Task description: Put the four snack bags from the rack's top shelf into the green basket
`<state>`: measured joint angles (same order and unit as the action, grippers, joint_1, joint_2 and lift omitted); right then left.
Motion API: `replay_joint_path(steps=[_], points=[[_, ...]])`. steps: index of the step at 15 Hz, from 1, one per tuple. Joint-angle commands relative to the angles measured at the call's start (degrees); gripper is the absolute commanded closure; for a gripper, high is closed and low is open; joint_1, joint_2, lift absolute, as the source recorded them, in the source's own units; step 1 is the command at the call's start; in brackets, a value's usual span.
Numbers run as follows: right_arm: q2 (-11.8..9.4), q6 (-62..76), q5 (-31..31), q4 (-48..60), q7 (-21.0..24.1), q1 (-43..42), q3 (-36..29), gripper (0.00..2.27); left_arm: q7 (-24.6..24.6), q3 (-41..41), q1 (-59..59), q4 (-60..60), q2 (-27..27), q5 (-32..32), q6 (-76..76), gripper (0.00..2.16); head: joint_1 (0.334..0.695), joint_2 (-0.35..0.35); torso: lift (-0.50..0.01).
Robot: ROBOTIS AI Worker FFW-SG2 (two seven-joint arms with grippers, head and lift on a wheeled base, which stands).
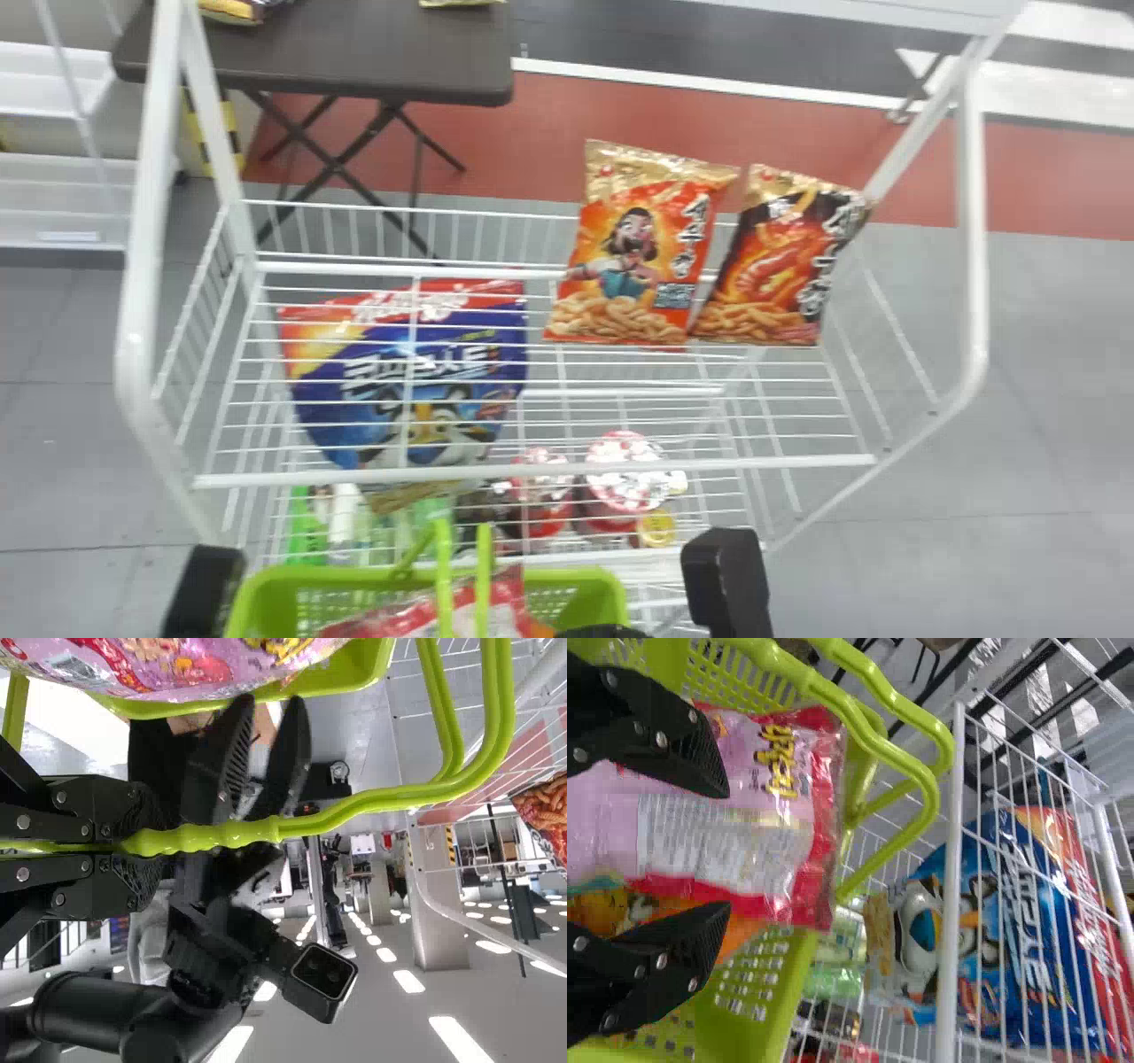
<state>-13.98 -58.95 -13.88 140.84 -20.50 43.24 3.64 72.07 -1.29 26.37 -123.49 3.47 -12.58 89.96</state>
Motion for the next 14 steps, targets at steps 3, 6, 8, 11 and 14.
replay_joint_path(steps=[3,6,8,11,14], points=[[1.9,17.9,0.1,-3.1,0.4,-1.0,-7.3,0.06,0.0,-0.4,0.3,0.0,0.0,0.0,0.1,2.15,0.695,-0.35,0.0],[4.9,34.7,1.7,-11.8,1.4,-8.7,-8.9,0.06,-0.5,-1.4,0.2,0.0,0.1,0.2,0.1,2.15,0.695,-0.35,0.0],[5.7,39.0,2.3,-17.8,3.7,-14.7,-9.0,0.06,-0.9,-1.8,0.2,0.0,0.1,0.3,0.1,2.15,0.695,-0.35,0.0],[5.8,40.0,4.8,-26.0,8.4,-23.4,-6.7,0.07,-0.9,-1.7,0.2,-0.1,0.3,0.3,0.1,2.15,0.695,-0.35,0.0],[6.1,43.7,7.8,-34.3,11.1,-30.8,-3.7,0.08,-0.9,-1.7,0.2,-0.3,0.4,0.3,0.1,2.15,0.695,-0.35,0.0]])
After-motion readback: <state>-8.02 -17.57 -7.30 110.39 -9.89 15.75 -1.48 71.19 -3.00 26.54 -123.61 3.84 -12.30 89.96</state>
